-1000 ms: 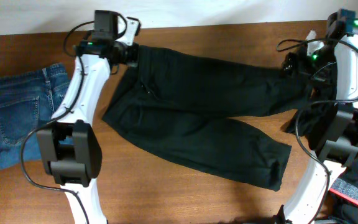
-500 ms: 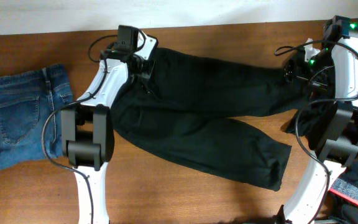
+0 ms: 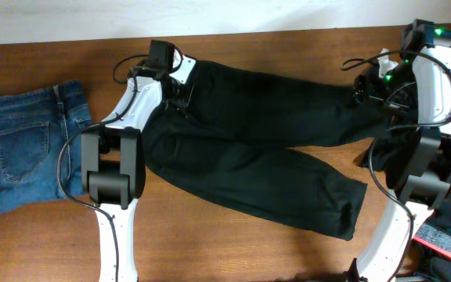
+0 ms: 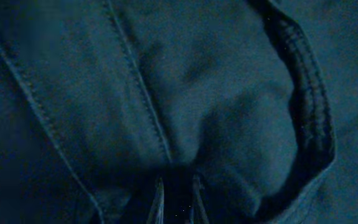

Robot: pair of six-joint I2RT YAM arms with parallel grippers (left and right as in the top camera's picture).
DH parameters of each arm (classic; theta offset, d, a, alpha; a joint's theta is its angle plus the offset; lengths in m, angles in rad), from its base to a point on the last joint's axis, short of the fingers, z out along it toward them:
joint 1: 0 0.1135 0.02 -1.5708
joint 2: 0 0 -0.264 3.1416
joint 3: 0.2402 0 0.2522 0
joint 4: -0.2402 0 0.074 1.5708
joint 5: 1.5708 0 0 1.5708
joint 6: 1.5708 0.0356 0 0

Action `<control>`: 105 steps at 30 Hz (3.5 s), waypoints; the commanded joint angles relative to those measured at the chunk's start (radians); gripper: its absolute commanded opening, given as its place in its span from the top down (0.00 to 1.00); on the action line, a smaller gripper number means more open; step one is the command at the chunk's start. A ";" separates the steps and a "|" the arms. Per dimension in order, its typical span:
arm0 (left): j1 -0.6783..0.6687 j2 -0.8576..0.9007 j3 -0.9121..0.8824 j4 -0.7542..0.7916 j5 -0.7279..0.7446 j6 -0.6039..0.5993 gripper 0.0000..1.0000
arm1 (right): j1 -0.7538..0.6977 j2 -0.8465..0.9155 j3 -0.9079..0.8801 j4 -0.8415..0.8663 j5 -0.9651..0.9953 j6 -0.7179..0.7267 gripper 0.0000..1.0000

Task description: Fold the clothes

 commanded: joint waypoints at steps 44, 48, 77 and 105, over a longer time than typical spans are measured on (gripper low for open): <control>0.233 -0.187 0.189 -0.645 -0.199 -0.194 0.50 | 0.010 -0.042 -0.003 -0.200 0.023 -0.051 0.01; 0.233 -0.201 0.189 -0.736 -0.200 -0.152 0.50 | 0.018 -0.108 -0.010 -0.200 0.032 -0.032 0.01; 0.220 -0.201 -0.253 -0.726 -0.140 -0.233 0.51 | 0.103 -0.529 -1.142 0.317 -0.047 0.151 0.01; 0.088 -0.201 -0.530 -0.621 -0.079 -0.232 0.51 | 0.064 -0.529 -1.230 0.483 0.168 0.426 0.28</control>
